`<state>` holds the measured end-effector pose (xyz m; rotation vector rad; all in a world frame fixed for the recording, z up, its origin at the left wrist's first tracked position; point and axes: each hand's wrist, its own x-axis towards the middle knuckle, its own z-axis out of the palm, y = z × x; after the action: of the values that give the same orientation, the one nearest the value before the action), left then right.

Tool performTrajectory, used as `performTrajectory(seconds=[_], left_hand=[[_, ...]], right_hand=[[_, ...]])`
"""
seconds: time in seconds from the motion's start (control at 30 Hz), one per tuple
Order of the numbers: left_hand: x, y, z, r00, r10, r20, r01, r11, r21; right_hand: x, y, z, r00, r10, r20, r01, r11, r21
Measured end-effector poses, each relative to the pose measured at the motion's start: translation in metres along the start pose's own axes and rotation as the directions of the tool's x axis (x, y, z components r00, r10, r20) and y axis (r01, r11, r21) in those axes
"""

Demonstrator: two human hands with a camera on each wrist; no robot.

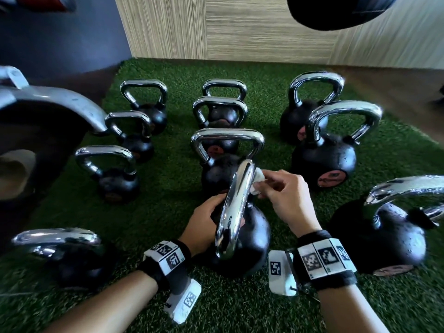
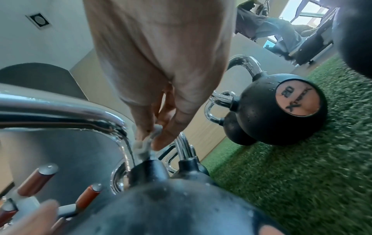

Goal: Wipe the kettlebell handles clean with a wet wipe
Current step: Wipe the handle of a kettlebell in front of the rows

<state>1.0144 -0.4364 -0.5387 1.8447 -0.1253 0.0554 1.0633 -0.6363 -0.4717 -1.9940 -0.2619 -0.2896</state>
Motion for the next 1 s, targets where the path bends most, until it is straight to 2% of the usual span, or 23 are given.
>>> performTrajectory(seconds=[0.1, 0.2, 0.33, 0.47, 0.57, 0.63, 0.7, 0.8, 0.9, 0.97, 1.0], left_hand=[[0.001, -0.001, -0.001, 1.0, -0.002, -0.023, 0.002, 1.0, 0.015], [0.001, -0.003, -0.001, 0.999, 0.007, -0.037, -0.006, 1.0, 0.011], [0.001, -0.004, -0.002, 0.999, 0.021, -0.045, -0.021, 1.0, 0.006], [0.001, -0.003, -0.002, 0.999, 0.023, -0.047, -0.023, 1.0, 0.003], [0.0, -0.004, -0.002, 0.998, 0.026, -0.058, -0.028, 0.999, -0.022], [0.002, -0.002, -0.001, 0.999, -0.043, -0.02, 0.042, 0.997, -0.069], [0.002, -0.001, -0.002, 0.997, -0.08, 0.022, 0.082, 0.989, -0.121], [0.003, -0.003, -0.002, 0.999, -0.034, -0.006, 0.033, 0.992, -0.125], [0.001, -0.006, -0.002, 0.999, -0.038, -0.016, 0.035, 0.988, -0.151], [0.002, -0.005, -0.002, 0.999, -0.046, 0.011, 0.047, 0.992, -0.118], [0.002, -0.003, -0.002, 0.997, -0.062, 0.036, 0.066, 0.986, -0.153]], right_hand=[[0.0, -0.016, -0.004, 0.977, -0.2, -0.068, 0.195, 0.978, -0.077], [-0.019, -0.032, -0.007, 0.946, -0.318, -0.067, 0.311, 0.945, -0.096], [-0.028, -0.038, -0.015, 0.942, -0.337, 0.016, 0.337, 0.941, -0.038], [-0.017, -0.044, -0.019, 0.946, -0.322, 0.016, 0.323, 0.946, -0.033], [-0.046, -0.056, -0.021, 0.929, -0.367, 0.049, 0.368, 0.93, -0.012], [-0.076, -0.062, -0.02, 0.931, -0.357, 0.071, 0.354, 0.934, 0.054], [-0.092, -0.065, -0.018, 0.953, -0.298, 0.06, 0.287, 0.947, 0.142], [-0.088, -0.06, -0.017, 0.983, -0.181, 0.027, 0.171, 0.961, 0.216], [-0.093, -0.059, -0.016, 0.994, -0.102, 0.024, 0.092, 0.96, 0.265], [-0.108, -0.059, -0.012, 0.998, -0.052, 0.028, 0.042, 0.957, 0.288], [-0.116, -0.057, -0.009, 0.999, -0.014, 0.045, -0.002, 0.942, 0.334]])
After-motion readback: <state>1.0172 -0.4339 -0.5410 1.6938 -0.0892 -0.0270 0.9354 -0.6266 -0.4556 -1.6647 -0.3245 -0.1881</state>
